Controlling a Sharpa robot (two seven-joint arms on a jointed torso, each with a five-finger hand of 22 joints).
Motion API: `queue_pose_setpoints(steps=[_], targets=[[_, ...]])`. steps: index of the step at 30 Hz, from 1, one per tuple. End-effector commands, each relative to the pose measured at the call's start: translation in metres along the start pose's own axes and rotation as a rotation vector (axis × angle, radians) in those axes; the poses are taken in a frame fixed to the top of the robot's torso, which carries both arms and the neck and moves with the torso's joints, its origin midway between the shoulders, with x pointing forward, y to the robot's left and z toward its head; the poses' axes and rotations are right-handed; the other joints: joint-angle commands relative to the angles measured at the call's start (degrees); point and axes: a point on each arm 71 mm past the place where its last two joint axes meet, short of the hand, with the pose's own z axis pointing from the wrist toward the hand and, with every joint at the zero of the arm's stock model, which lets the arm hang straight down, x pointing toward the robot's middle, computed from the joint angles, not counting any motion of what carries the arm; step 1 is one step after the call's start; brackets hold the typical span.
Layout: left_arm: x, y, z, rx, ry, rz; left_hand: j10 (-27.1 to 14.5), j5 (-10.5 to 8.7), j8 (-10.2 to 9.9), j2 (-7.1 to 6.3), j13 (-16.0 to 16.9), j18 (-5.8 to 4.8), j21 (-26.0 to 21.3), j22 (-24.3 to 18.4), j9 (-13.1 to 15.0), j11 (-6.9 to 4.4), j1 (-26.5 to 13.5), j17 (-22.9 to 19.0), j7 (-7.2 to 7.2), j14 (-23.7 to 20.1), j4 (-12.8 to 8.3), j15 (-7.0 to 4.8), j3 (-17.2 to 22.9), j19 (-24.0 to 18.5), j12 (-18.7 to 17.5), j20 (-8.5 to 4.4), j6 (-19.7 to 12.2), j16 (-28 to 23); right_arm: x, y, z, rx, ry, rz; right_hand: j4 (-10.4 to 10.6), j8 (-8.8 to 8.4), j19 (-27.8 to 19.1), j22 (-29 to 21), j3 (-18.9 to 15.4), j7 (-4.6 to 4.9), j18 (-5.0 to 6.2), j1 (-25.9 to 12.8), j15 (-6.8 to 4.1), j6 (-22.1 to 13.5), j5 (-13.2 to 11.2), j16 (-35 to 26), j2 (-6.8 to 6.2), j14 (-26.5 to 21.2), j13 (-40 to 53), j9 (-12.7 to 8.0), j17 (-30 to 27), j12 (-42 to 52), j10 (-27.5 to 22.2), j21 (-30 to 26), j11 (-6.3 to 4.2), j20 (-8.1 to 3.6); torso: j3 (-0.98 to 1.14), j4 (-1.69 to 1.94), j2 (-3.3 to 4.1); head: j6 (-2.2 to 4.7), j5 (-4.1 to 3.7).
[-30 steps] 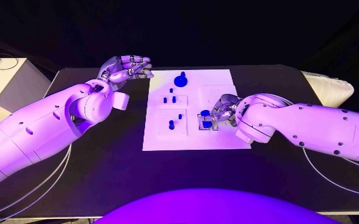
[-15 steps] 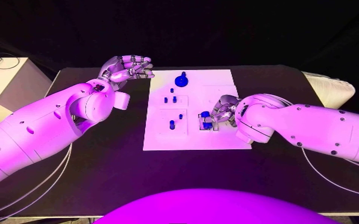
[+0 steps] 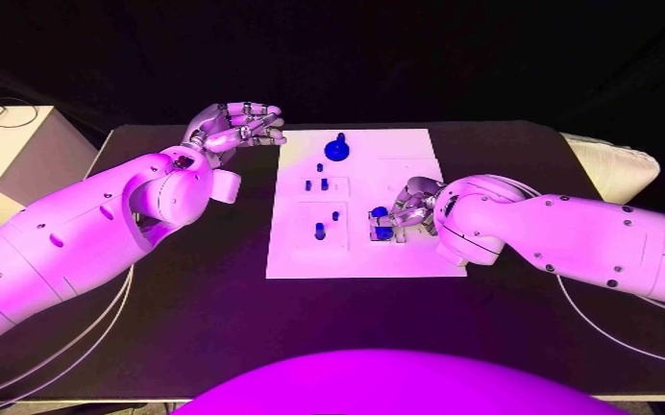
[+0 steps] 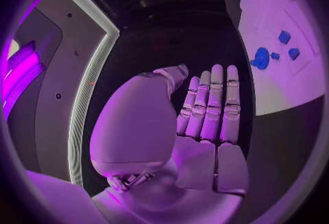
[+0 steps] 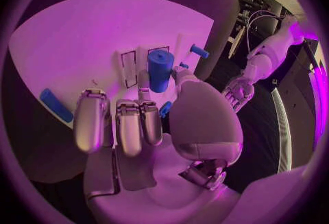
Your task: Assemble the parts on the task board
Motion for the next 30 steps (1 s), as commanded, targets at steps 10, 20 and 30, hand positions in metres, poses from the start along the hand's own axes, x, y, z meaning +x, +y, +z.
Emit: queue_pose_setpoints(steps=[10, 20, 30], targets=[[0.0024, -0.0015, -0.0001, 0.005, 0.022, -0.003, -0.6, 0.04, 0.3, -0.4, -0.1, 0.71, -0.2, -0.1, -0.1, -0.03, -0.1, 0.1, 1.69, -0.4, 0.3, -0.12, 0.1, 0.4, 0.3, -0.06, -0.4, 0.2, -0.0003, -0.0003, 0.0024, -0.011, -0.029, -0.018, 0.3, 1.14, 2.9, 4.5, -7.3, -0.01, -0.69, -2.5, -0.1, 0.1, -16.6, 0.1, 1.1, 5.7, 13.2, 1.6, 12.8, -0.9, 4.3, -0.2, -0.13, -0.14, -0.02, -0.01, 0.02, 0.01, 0.06], [0.002, -0.0017, -0.0005, 0.003, 0.021, -0.003, -0.6, 0.04, 0.3, -0.4, -0.1, 0.71, -0.2, -0.1, -0.1, -0.03, -0.1, 0.1, 1.69, -0.4, 0.3, -0.12, 0.1, 0.4, 0.3, -0.06, -0.4, 0.2, 0.0002, 0.0, 0.0013, -0.024, -0.05, -0.02, 0.4, 1.5, 2.9, 4.7, -10.9, 0.0, -0.69, -4.9, -0.09, -0.1, -23.7, 0.1, 0.39, 5.7, 13.2, 2.4, 12.9, -1.0, 4.3, -0.3, -0.12, -0.13, 0.02, -0.04, -0.02, 0.01, 0.0], [0.0016, -0.0017, -0.0006, 0.003, 0.021, -0.002, -0.6, 0.04, 0.3, -0.4, -0.1, 0.71, -0.2, -0.1, -0.1, -0.03, -0.1, 0.1, 1.69, -0.4, 0.3, -0.12, 0.1, 0.4, 0.3, -0.06, -0.4, 0.2, 0.0, -0.006, -0.0063, -0.044, -0.061, -0.012, 0.3, 1.71, 3.0, 4.9, -10.3, -0.1, -0.73, -4.6, -0.15, 0.0, -22.5, 0.1, 1.68, 5.7, 13.3, 2.6, 12.9, -0.8, 4.5, -0.2, -0.2, -0.16, 0.07, -0.03, -0.02, 0.01, 0.01]])
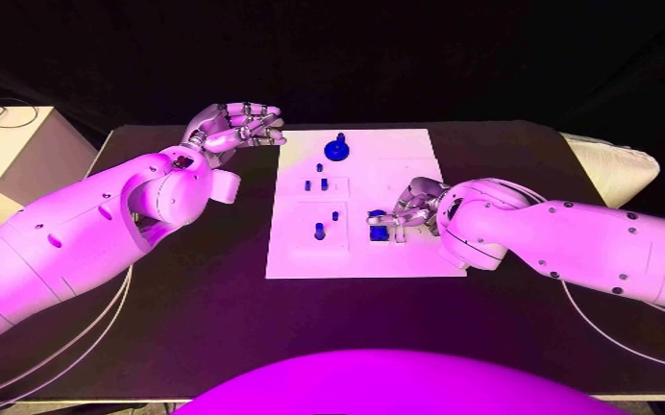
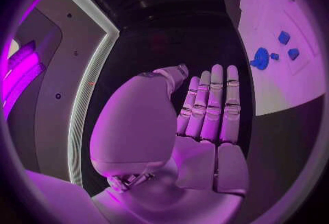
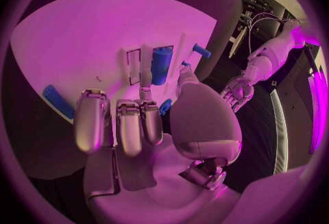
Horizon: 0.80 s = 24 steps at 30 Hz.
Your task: Assemble the parts on the task board
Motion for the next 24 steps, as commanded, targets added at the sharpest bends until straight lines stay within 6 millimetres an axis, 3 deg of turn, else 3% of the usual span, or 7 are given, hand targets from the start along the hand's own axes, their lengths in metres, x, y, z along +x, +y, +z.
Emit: queue_pose_setpoints(steps=[1, 4, 7, 14, 18, 19, 24], targets=[[0.002, -0.001, 0.0, 0.007, 0.018, -0.003, -0.4, 0.04, 0.3, -0.4, -0.1, 0.71, -0.2, -0.1, -0.1, 0.18, -0.1, 0.1, 1.69, -0.4, 0.3, -0.12, 0.1, 0.4, 0.3, -0.06, -0.4, 0.2, -0.001, 0.0, -0.004, -0.038, -0.023, -0.001, -0.2, 0.33, 3.0, 4.9, 0.4, 0.1, -0.72, 0.5, -0.15, -0.2, 0.8, 0.1, 1.02, 5.7, 13.3, 0.1, 12.9, -0.1, 4.5, -0.2, -0.2, -0.17, 0.01, -0.02, 0.02, 0.01, 0.03], [0.002, -0.001, 0.0, 0.008, 0.017, -0.003, -0.4, 0.04, 0.3, -0.4, -0.1, 0.71, -0.2, -0.1, -0.1, 0.18, -0.1, 0.1, 1.69, -0.4, 0.3, -0.12, 0.1, 0.4, 0.3, -0.06, -0.4, 0.2, -0.005, -0.004, -0.009, -0.063, -0.047, 0.018, -0.2, 0.18, 3.1, 5.1, 1.0, 0.15, -0.78, 1.9, -0.16, -0.5, 2.2, 0.2, 1.93, 5.8, 13.4, 0.1, 13.1, 0.0, 4.5, 0.0, -0.19, -0.2, 0.02, -0.1, 0.0, 0.01, 0.0], [0.001, -0.001, 0.0, 0.008, 0.015, -0.002, -0.4, 0.04, 0.4, -0.38, -0.1, 0.71, -0.3, -0.1, -0.1, 0.17, -0.1, 0.1, 1.69, -0.5, 0.3, -0.12, 0.1, 0.4, 0.3, -0.06, -0.4, 0.2, -0.012, -0.008, -0.014, -0.094, -0.076, 0.039, -0.3, -2.94, 3.3, 5.7, 1.1, 1.46, -0.98, 3.6, 0.63, -3.9, 4.4, 0.4, 2.73, 5.9, 13.7, -1.1, 13.6, 0.3, 4.8, 0.7, 0.86, 0.27, 0.02, -0.21, -0.08, 0.01, -0.1], [0.001, -0.001, 0.0, 0.009, 0.013, -0.002, -0.4, 0.04, 0.4, -0.38, -0.1, 0.71, -0.3, -0.1, -0.1, 0.17, -0.1, 0.1, 1.69, -0.5, 0.3, -0.12, 0.1, 0.4, 0.3, -0.06, -0.4, 0.2, -0.033, -0.024, -0.023, -0.141, -0.121, 0.087, -0.5, -5.46, 3.4, 6.3, 1.5, 2.1, -1.09, 7.2, 1.26, -3.6, 7.0, 0.5, 4.19, 6.0, 14.1, -2.3, 14.1, 0.7, 5.1, 1.4, 1.49, 0.94, 0.08, -0.35, -0.24, 0.01, -0.46], [0.002, 0.0, 0.001, 0.009, 0.012, -0.003, -0.4, 0.04, 0.4, -0.38, -0.1, 0.71, -0.3, -0.1, -0.1, 0.17, -0.1, 0.1, 1.69, -0.5, 0.3, -0.12, 0.1, 0.4, 0.3, -0.06, -0.4, 0.2, -0.044, -0.037, -0.025, -0.129, -0.128, 0.089, -1.1, -6.72, 3.4, 6.5, 3.4, 2.16, -1.11, 12.8, 1.27, -3.0, 5.8, 0.6, 5.36, 6.0, 14.3, -3.0, 14.1, 0.9, 5.3, 1.6, 1.53, 1.04, 0.15, -0.56, -0.33, 0.01, -0.69], [0.002, 0.0, 0.001, 0.009, 0.012, -0.003, -0.4, 0.04, 0.4, -0.38, -0.1, 0.71, -0.3, -0.1, -0.1, 0.17, -0.1, 0.1, 1.69, -0.5, 0.3, -0.12, 0.1, 0.4, 0.3, -0.06, -0.4, 0.2, -0.047, -0.042, -0.025, -0.117, -0.129, 0.086, -0.8, -7.23, 3.4, 6.6, 4.8, 2.17, -1.12, 14.5, 1.27, -2.5, 3.2, 0.6, 5.15, 6.0, 14.3, -3.4, 14.2, 1.0, 5.3, 1.6, 1.54, 1.06, 0.16, -0.62, -0.36, 0.01, -0.79], [0.002, 0.0, 0.001, 0.009, 0.014, -0.004, -0.4, 0.04, 0.4, -0.38, -0.1, 0.71, -0.3, -0.1, -0.1, 0.17, -0.1, 0.1, 1.69, -0.5, 0.3, -0.12, 0.1, 0.4, 0.3, -0.06, -0.4, 0.2, -0.06, -0.067, -0.023, -0.047, -0.123, 0.067, -0.5, -9.06, 3.4, 6.8, 6.3, 2.61, -1.18, 15.0, 1.57, -2.7, 3.4, 0.5, 4.24, 6.0, 14.4, -4.4, 14.1, 1.0, 5.4, 1.8, 1.88, 1.21, 0.19, -0.86, -0.48, 0.01, -0.98]])
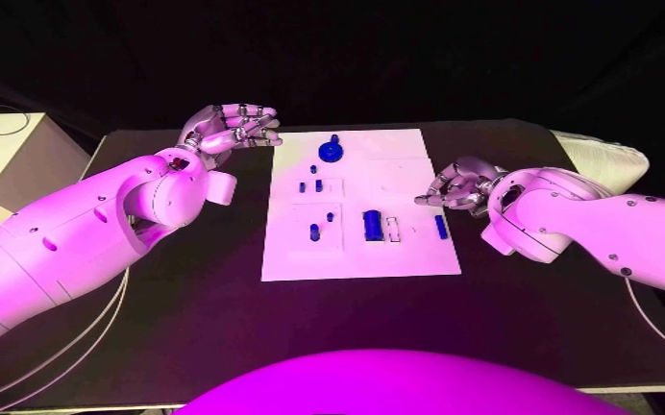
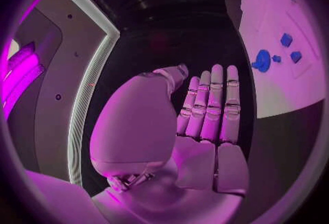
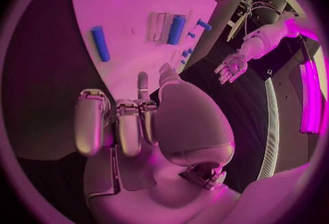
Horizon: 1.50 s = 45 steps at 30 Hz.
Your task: Assemble the parts on the task board
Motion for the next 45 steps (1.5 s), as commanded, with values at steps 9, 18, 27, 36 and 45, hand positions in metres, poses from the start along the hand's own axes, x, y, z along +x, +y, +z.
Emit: queue_pose_setpoints(steps=[9, 18, 27, 36, 45], targets=[[0.004, -0.001, 0.001, 0.012, 0.017, -0.005, -0.4, 0.04, 0.2, -0.38, -0.1, 0.71, -0.3, -0.1, -0.1, 0.17, -0.1, 0.1, 1.69, -0.5, 0.3, -0.12, 0.1, 0.4, 0.3, -0.06, -0.4, 0.2, -0.007, -0.036, -0.002, 0.11, 0.099, -0.117, 0.0, -1.34, 3.5, 7.1, 2.4, -0.19, -1.2, -1.0, 0.27, 3.2, 1.6, 0.3, -2.51, 5.9, 14.3, -1.4, 14.1, 0.2, 5.3, 0.6, 0.22, 0.38, -0.01, -0.31, -0.1, 0.01, -1.55], [0.004, -0.001, 0.001, 0.011, 0.019, -0.006, -0.4, 0.04, 0.3, -0.4, -0.1, 0.71, -0.3, -0.1, -0.1, 0.18, -0.2, 0.1, 1.69, -0.5, 0.4, -0.12, 0.1, 0.4, 0.4, -0.05, -0.5, 0.3, 0.003, -0.041, -0.001, 0.138, 0.095, -0.163, 0.0, -1.26, 3.4, 7.1, 3.2, -0.48, -1.17, -2.0, 0.08, 4.1, 1.7, 0.3, -2.7, 5.8, 14.2, -1.5, 14.0, 0.0, 5.2, 0.5, -0.03, 0.24, -0.04, -0.12, -0.06, 0.01, -1.81], [0.004, -0.001, 0.001, 0.01, 0.02, -0.006, -0.4, 0.04, 0.3, -0.4, -0.1, 0.71, -0.3, -0.1, -0.1, 0.18, -0.2, 0.1, 1.69, -0.5, 0.4, -0.12, 0.1, 0.4, 0.4, -0.05, -0.5, 0.3, 0.013, -0.038, 0.005, 0.144, 0.081, -0.168, 0.0, -1.14, 3.4, 7.0, 3.5, -0.62, -1.15, -2.3, -0.02, 4.5, 1.9, 0.3, -2.85, 5.8, 14.2, -1.5, 14.0, 0.0, 5.2, 0.4, -0.15, 0.17, -0.02, -0.11, 0.01, 0.01, -1.61], [0.003, -0.001, 0.0, 0.009, 0.019, -0.004, -0.4, 0.04, 0.3, -0.4, -0.1, 0.71, -0.3, -0.1, -0.1, 0.18, -0.2, 0.1, 1.69, -0.5, 0.4, -0.12, 0.1, 0.4, 0.4, -0.05, -0.5, 0.3, 0.017, -0.043, 0.013, 0.162, 0.082, -0.168, -0.1, -1.01, 3.4, 7.1, 4.2, -0.87, -1.16, -2.2, -0.19, 4.8, 2.0, 0.3, -2.68, 5.8, 14.3, -1.5, 14.0, 0.1, 5.2, 0.4, -0.36, 0.03, -0.01, -0.12, 0.03, 0.01, -1.44], [0.001, -0.002, -0.001, 0.008, 0.016, -0.001, -0.4, 0.04, 0.4, -0.34, -0.1, 0.71, -0.3, -0.1, -0.1, 0.18, -0.2, 0.1, 1.69, -0.5, 0.5, -0.12, 0.1, 0.5, 0.4, -0.05, -0.5, 0.3, 0.028, -0.042, 0.017, 0.163, 0.114, -0.18, -0.5, -0.81, 3.4, 7.1, 6.7, -1.27, -1.15, 1.0, -0.57, 5.1, 1.3, 0.2, -3.77, 5.8, 14.2, -1.4, 14.0, 0.0, 5.2, 0.3, -0.76, -0.36, 0.06, -0.08, 0.04, 0.01, -1.24]])
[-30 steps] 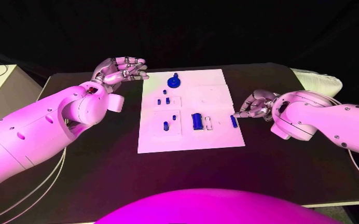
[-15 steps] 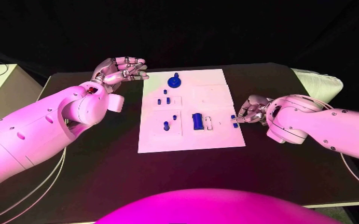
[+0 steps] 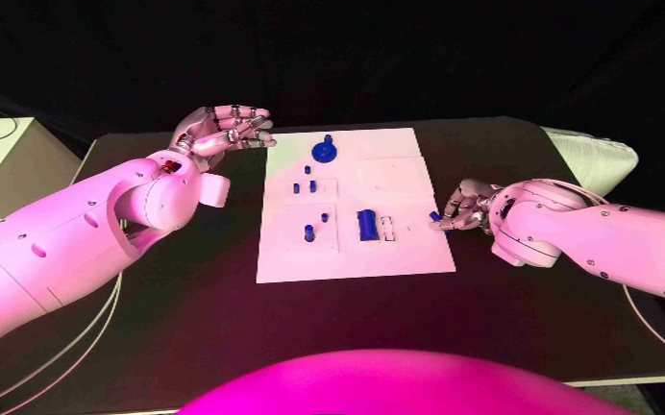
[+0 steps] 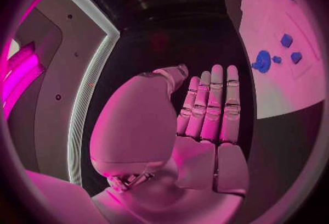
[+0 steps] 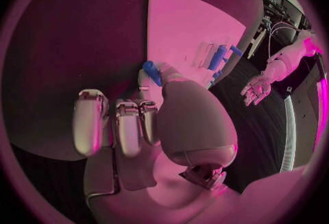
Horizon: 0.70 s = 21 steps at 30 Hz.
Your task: Assemble the parts on the task board
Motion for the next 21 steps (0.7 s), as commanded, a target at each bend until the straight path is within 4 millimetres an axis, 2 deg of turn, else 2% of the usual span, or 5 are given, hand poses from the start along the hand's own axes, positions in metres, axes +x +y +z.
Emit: queue_pose_setpoints(steps=[1, 3, 6, 12, 21], targets=[[0.0014, -0.0014, -0.0002, 0.008, 0.015, -0.002, -0.2, 0.04, 0.4, -0.34, -0.1, 0.72, -0.3, 0.0, -0.1, -0.04, -0.2, 0.1, 1.69, -0.3, 0.3, 0.09, 0.0, 0.5, 0.4, -0.05, -0.5, 0.3, 0.0076, 0.0026, 0.0008, -0.007, 0.023, -0.025, -0.2, 0.29, 3.4, 7.1, 1.0, -0.04, -0.26, 1.8, -0.47, 0.4, -0.1, 0.3, -0.46, 5.7, 14.2, -0.1, 14.0, 0.0, 5.2, -0.1, -0.37, -0.4, 0.04, 0.04, -0.01, 0.01, 0.11], [0.0008, -0.0015, -0.0004, 0.007, 0.014, -0.001, -0.2, 0.04, 0.4, -0.34, -0.1, 0.72, -0.3, 0.0, -0.1, -0.04, -0.2, 0.1, 1.69, -0.3, 0.3, 0.09, 0.0, 0.5, 0.4, -0.05, -0.5, 0.3, 0.0093, 0.0032, 0.0011, -0.008, 0.024, -0.03, -0.3, 0.31, 3.4, 7.2, 1.8, -0.08, -0.28, 2.9, -0.53, 0.4, 0.3, 0.2, -0.9, 5.7, 14.2, -0.1, 14.0, 0.0, 5.2, 0.0, -0.42, -0.46, -0.02, 0.0, -0.04, 0.01, 0.16], [0.0003, -0.0016, -0.0007, 0.007, 0.013, 0.0, -0.2, 0.04, 0.4, -0.34, -0.1, 0.72, -0.3, 0.0, -0.1, -0.04, -0.2, 0.1, 1.69, -0.3, 0.3, 0.09, 0.0, 0.5, 0.4, -0.05, -0.5, 0.3, 0.0101, 0.0041, 0.0011, -0.013, 0.015, -0.035, -0.5, 0.22, 3.5, 7.3, 3.9, -0.16, -0.3, 5.1, -0.62, 0.5, 3.2, 0.3, -1.66, 5.7, 14.2, -0.2, 14.0, 0.0, 5.2, 0.0, -0.51, -0.59, -0.05, -0.1, -0.1, 0.01, 0.26], [-0.0001, -0.0017, -0.001, 0.007, 0.013, 0.001, -0.2, 0.04, 0.4, -0.34, -0.1, 0.72, -0.3, 0.0, -0.1, -0.04, -0.2, 0.1, 1.69, -0.3, 0.3, 0.09, 0.0, 0.5, 0.4, -0.05, -0.5, 0.3, 0.009, 0.0065, -0.0003, -0.031, -0.024, -0.024, -0.9, 0.46, 3.5, 7.4, 11.9, -0.5, -0.31, 7.4, -0.89, 1.0, 7.4, 0.3, -2.51, 5.7, 14.4, -0.2, 14.0, 0.2, 5.3, -0.1, -0.84, -0.84, 0.03, -0.12, -0.1, 0.01, 0.35], [-0.0011, -0.0016, -0.0012, 0.006, 0.011, 0.002, -0.2, 0.04, 0.4, -0.34, -0.1, 0.72, -0.3, 0.0, -0.1, -0.04, -0.2, 0.1, 1.69, -0.3, 0.3, 0.09, 0.0, 0.5, 0.4, -0.05, -0.5, 0.3, 0.0011, 0.008, -0.0051, -0.057, -0.073, -0.001, -1.6, 1.72, 3.6, 7.6, 17.9, -0.77, -0.32, 5.6, -1.11, 0.6, 6.9, 0.3, -3.44, 5.7, 14.5, 1.0, 14.1, 0.3, 5.4, -0.1, -1.08, -1.05, 0.02, -0.17, -0.17, 0.01, 0.74]])
